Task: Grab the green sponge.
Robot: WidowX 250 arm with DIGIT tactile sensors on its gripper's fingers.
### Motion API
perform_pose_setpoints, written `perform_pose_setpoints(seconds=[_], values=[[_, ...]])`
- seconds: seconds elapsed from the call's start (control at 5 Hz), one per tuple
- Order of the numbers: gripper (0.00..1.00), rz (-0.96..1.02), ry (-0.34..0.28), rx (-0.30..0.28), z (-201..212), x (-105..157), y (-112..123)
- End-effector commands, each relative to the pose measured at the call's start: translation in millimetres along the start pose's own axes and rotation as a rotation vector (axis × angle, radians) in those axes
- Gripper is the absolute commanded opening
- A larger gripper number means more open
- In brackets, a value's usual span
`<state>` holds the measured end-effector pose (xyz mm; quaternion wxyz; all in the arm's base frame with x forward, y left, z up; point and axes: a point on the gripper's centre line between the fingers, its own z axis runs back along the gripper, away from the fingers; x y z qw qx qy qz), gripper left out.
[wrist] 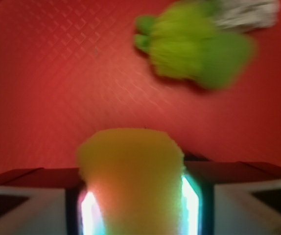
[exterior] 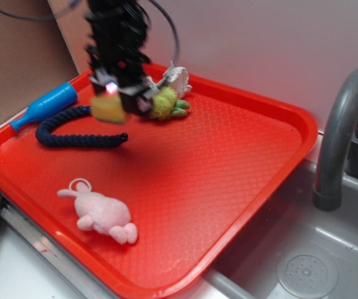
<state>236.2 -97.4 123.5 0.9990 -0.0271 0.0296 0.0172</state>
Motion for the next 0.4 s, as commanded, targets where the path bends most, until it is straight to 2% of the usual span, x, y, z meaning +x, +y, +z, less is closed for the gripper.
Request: perform_pose_setpoints(seconds=[0.0,0.2], values=[[0.0,0.124,-0.117,-0.027,100.9,-41.3,35.3],[0.0,0.151,-0.155,-0.011,103.6,-50.5,42.3]])
